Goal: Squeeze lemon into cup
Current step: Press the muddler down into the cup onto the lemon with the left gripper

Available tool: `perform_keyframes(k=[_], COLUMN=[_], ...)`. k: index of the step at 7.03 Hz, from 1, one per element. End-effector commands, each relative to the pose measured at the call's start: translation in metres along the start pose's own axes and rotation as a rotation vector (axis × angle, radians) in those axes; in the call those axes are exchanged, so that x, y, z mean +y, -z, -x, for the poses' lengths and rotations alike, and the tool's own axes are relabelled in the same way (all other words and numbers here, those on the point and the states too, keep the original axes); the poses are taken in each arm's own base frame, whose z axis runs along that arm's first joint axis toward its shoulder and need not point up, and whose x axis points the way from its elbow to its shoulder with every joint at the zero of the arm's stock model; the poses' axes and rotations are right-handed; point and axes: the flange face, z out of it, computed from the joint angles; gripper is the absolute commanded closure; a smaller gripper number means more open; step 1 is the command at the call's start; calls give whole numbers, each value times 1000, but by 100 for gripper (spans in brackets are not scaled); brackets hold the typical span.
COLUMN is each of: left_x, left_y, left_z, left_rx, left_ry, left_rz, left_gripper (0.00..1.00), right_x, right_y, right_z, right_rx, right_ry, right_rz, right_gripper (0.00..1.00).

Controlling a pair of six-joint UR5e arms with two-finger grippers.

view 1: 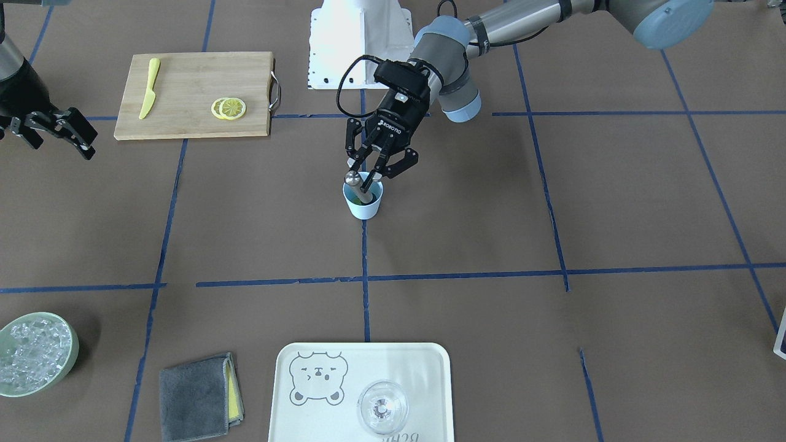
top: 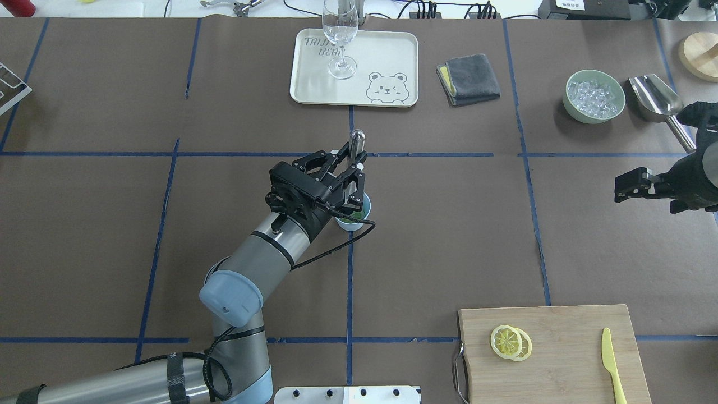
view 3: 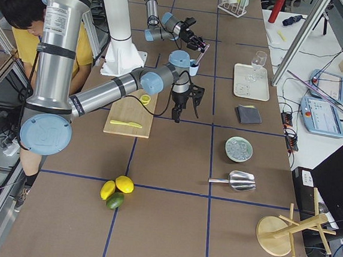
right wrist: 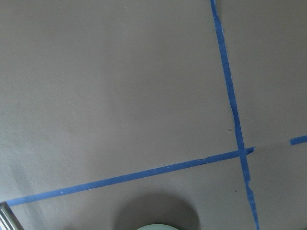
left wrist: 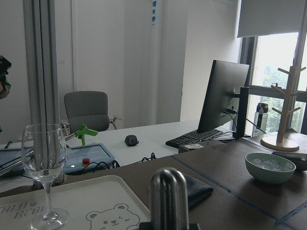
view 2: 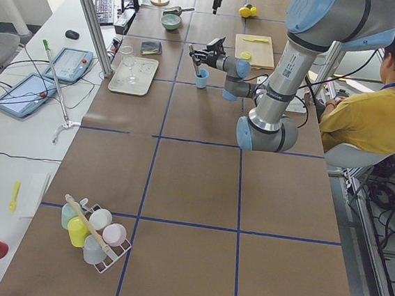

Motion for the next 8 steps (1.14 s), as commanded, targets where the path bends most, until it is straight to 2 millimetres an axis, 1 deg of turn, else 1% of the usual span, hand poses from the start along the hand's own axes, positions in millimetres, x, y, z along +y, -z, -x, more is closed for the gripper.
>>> perform_keyframes(k=[1,3,8], left_x=[11,15,19], left_y=[0,3,7], left_z=[-2,-7,-6], left_rx=[-1,6,7], left_ry=[-9,-9,-11], left_rz=[16,24,29], left_gripper=[100,100,100], right_x=[0,-1,-1], right_y=[1,4,3], right_z=[1,1,0], right_rx=[-3,-13,-11], right_ry=[0,-2,-4], right_rz=[-1,2,8], right_gripper=[0,0,0])
